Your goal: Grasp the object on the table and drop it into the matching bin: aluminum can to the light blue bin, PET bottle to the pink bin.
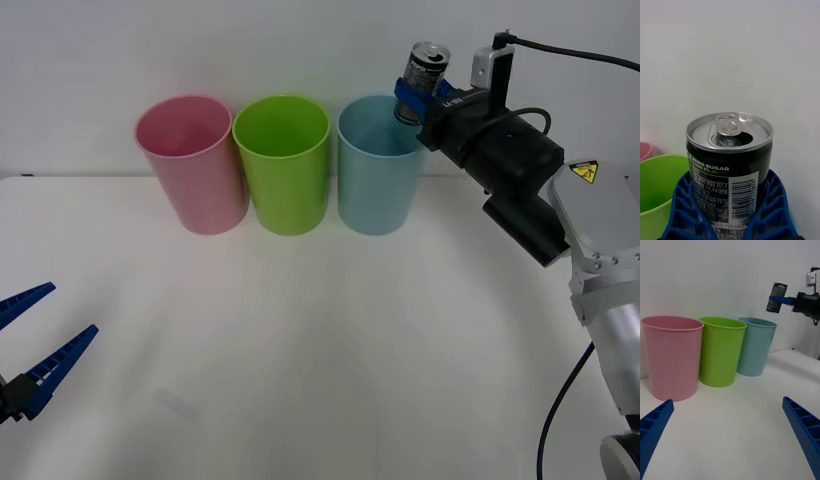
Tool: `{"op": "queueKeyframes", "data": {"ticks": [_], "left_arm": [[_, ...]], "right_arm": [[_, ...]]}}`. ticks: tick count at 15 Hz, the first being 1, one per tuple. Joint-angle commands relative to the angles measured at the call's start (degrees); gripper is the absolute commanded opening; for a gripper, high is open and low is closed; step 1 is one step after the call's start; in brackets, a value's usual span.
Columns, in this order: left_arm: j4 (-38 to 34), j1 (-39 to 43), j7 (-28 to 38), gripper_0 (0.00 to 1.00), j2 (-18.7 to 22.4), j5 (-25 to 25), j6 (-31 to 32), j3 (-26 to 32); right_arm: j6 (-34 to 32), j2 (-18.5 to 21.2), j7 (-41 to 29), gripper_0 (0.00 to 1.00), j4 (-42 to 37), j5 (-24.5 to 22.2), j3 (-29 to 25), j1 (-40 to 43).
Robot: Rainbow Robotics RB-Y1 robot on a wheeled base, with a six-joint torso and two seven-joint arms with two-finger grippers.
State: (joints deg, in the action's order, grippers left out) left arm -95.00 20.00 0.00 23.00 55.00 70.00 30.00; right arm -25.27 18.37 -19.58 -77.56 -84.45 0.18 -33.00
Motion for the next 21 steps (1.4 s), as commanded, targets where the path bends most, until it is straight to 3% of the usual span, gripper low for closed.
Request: {"op": "queueKeyframes", "data": {"ticks": [1,6,12,13,14,15,21], "left_arm": [[0.0,0.0,0.0,1.00,0.0,0.0,0.0,0.0],[0.0,0.0,0.0,1.00,0.0,0.0,0.0,0.0],[0.0,0.0,0.0,1.00,0.0,0.0,0.0,0.0],[0.0,0.0,0.0,1.00,0.0,0.0,0.0,0.0],[0.0,0.0,0.0,1.00,0.0,0.0,0.0,0.0],[0.0,0.0,0.0,1.00,0.0,0.0,0.0,0.0],[0.0,0.0,0.0,1.00,0.0,0.0,0.0,0.0]], "right_arm": [[0.8,-1.7,0.5,0.00,5.7,-0.5,-0.1,-4.4],[2.2,-3.7,1.3,0.00,12.9,-1.9,0.1,-9.2],[2.9,-3.7,1.4,0.00,12.9,-1.9,1.0,-9.4],[2.9,-3.7,1.6,0.07,12.9,-1.9,1.0,-9.5],[2.9,-3.7,1.7,0.65,12.9,-1.9,1.0,-9.5],[2.9,-3.7,1.9,1.00,12.9,-1.9,1.0,-9.5],[2.2,-3.7,3.3,1.00,12.8,-1.4,1.0,-9.3]]}}
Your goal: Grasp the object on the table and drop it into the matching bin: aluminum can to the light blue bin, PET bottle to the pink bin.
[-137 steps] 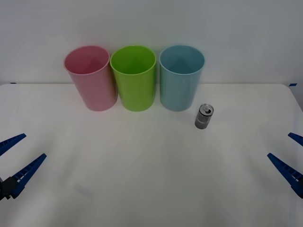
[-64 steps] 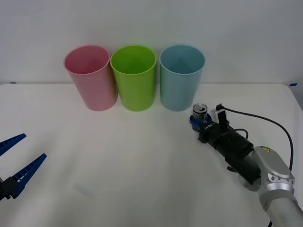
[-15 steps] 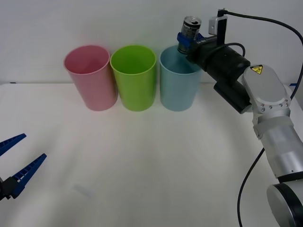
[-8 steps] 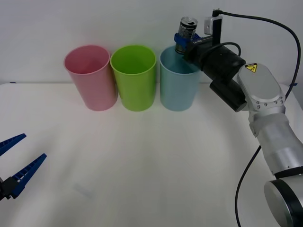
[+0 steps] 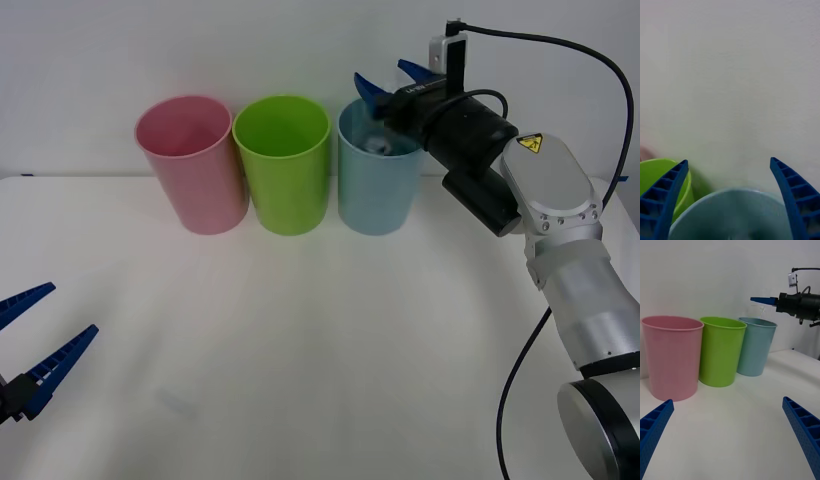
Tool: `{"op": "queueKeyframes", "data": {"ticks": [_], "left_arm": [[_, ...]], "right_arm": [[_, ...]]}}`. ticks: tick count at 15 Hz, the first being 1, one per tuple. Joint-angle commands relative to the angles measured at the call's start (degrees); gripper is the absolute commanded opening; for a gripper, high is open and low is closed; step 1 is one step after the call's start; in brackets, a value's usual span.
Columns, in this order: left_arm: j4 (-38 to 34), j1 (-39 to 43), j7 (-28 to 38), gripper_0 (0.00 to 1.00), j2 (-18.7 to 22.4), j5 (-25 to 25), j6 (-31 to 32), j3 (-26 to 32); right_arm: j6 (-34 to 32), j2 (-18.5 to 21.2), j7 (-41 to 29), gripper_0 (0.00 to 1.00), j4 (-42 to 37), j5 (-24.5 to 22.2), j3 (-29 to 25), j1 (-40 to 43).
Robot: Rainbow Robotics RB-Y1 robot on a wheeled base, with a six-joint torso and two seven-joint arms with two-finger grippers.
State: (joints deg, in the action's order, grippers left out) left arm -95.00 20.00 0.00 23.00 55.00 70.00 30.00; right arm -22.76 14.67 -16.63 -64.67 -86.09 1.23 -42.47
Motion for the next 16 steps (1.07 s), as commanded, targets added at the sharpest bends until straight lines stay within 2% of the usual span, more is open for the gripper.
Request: {"op": "queueKeyframes", "data": {"ticks": [1,4,9,16], "left_arm": [[0.0,0.0,0.0,1.00,0.0,0.0,0.0,0.0],[0.0,0.0,0.0,1.00,0.0,0.0,0.0,0.0],[0.0,0.0,0.0,1.00,0.0,0.0,0.0,0.0],[0.0,0.0,0.0,1.00,0.0,0.0,0.0,0.0]], "right_arm": [[-0.4,0.1,0.4,1.00,-0.7,0.4,0.0,0.6],[-0.8,1.2,0.3,1.00,-5.6,0.4,0.2,3.9],[-1.7,5.5,-0.4,1.00,-16.6,2.0,1.6,12.6],[-3.3,11.3,0.0,1.00,-33.8,4.1,0.2,30.5]]}}
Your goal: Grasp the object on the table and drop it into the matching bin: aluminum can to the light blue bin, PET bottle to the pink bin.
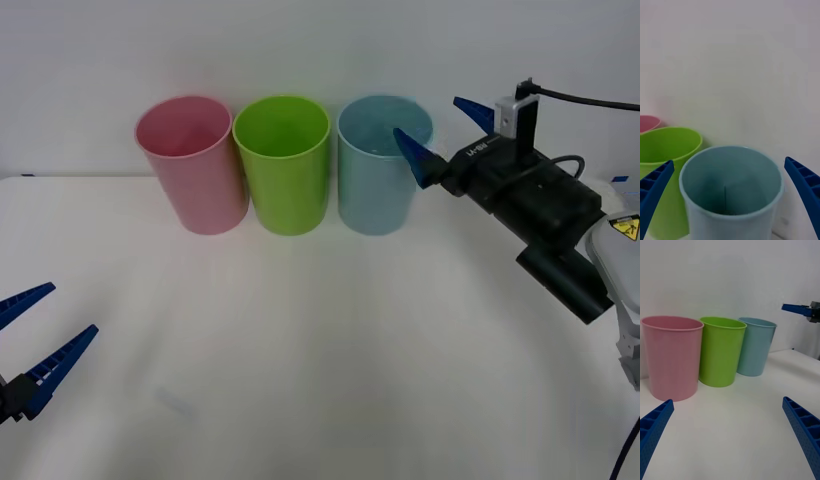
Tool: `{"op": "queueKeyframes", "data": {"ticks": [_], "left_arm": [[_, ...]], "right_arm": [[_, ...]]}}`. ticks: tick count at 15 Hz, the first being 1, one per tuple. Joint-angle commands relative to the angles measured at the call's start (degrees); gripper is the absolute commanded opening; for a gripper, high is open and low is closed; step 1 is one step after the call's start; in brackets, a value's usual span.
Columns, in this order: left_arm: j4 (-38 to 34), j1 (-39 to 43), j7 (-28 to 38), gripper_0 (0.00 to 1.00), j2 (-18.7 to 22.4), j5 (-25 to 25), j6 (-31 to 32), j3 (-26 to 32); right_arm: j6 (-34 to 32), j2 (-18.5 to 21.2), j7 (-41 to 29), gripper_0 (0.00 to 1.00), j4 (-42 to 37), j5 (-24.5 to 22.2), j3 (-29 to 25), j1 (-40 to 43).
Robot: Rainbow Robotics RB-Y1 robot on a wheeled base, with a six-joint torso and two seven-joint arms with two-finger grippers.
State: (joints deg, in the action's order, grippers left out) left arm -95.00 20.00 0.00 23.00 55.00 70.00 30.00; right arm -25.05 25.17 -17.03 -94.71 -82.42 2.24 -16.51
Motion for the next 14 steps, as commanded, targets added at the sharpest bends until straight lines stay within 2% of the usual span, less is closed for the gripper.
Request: {"op": "queueKeyframes", "data": {"ticks": [1,4,5,8,11,14], "left_arm": [[0.0,0.0,0.0,1.00,0.0,0.0,0.0,0.0],[0.0,0.0,0.0,1.00,0.0,0.0,0.0,0.0],[0.0,0.0,0.0,1.00,0.0,0.0,0.0,0.0],[0.0,0.0,0.0,1.00,0.0,0.0,0.0,0.0],[0.0,0.0,0.0,1.00,0.0,0.0,0.0,0.0],[0.0,0.0,0.0,1.00,0.0,0.0,0.0,0.0]], "right_arm": [[-2.3,0.8,0.8,1.00,-5.9,0.4,-1.9,7.4],[-6.7,0.8,2.2,1.00,-10.9,0.6,-5.2,14.8],[-7.8,0.8,4.9,1.00,-12.4,1.5,-6.5,17.6],[-10.0,0.8,14.7,1.00,-13.8,7.2,-9.3,23.5],[-11.8,0.8,21.3,1.00,-13.8,11.9,-11.3,27.7],[-13.3,0.8,24.4,1.00,-13.8,16.5,-12.9,31.8]]}}
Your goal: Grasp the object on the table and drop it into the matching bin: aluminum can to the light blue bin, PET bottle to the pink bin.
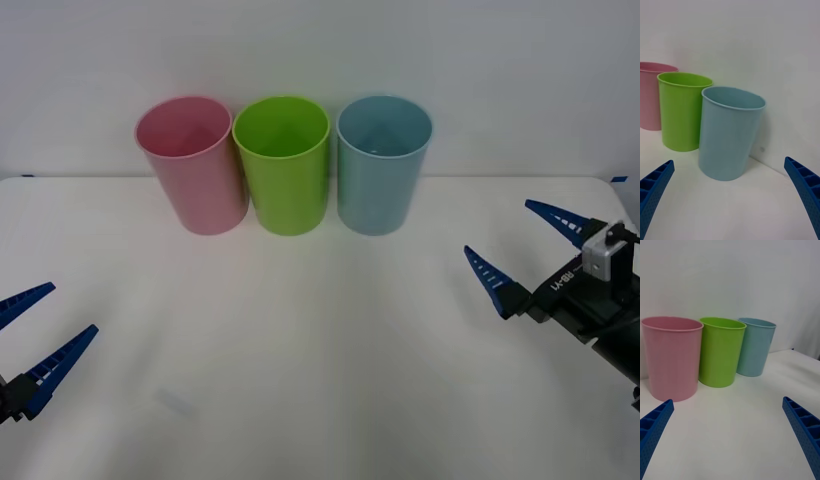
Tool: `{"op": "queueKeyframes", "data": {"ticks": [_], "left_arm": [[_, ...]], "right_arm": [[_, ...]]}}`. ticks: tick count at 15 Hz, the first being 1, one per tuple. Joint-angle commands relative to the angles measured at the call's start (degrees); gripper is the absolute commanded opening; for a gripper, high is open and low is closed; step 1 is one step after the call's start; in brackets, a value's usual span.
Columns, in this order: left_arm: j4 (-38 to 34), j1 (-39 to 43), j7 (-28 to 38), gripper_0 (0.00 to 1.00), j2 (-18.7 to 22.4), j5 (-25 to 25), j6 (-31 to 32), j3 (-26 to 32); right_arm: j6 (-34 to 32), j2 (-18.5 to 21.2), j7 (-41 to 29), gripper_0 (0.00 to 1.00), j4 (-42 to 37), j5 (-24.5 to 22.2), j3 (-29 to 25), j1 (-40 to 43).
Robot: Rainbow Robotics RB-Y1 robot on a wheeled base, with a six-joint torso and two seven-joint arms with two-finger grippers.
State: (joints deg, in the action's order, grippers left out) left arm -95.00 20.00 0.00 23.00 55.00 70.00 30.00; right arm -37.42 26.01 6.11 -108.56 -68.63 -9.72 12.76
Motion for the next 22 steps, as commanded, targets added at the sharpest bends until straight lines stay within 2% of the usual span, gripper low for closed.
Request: {"op": "queueKeyframes", "data": {"ticks": [1,5,13,17,22], "left_arm": [[0.0,0.0,0.0,1.00,0.0,0.0,0.0,0.0],[0.0,0.0,0.0,1.00,0.0,0.0,0.0,0.0],[0.0,0.0,0.0,1.00,0.0,0.0,0.0,0.0],[0.0,0.0,0.0,1.00,0.0,0.0,0.0,0.0],[0.0,0.0,0.0,1.00,0.0,0.0,0.0,0.0]], "right_arm": [[-1.4,0.0,1.5,1.00,0.0,3.9,-1.3,3.6],[-2.6,0.0,2.7,1.00,0.0,9.3,-2.2,7.8],[-4.9,-0.1,5.1,1.00,1.2,15.0,-4.5,13.3],[-9.5,0.0,6.4,1.00,5.4,15.8,-7.1,12.3],[-10.0,-0.1,6.5,1.00,5.7,15.9,-7.9,12.0]]}}
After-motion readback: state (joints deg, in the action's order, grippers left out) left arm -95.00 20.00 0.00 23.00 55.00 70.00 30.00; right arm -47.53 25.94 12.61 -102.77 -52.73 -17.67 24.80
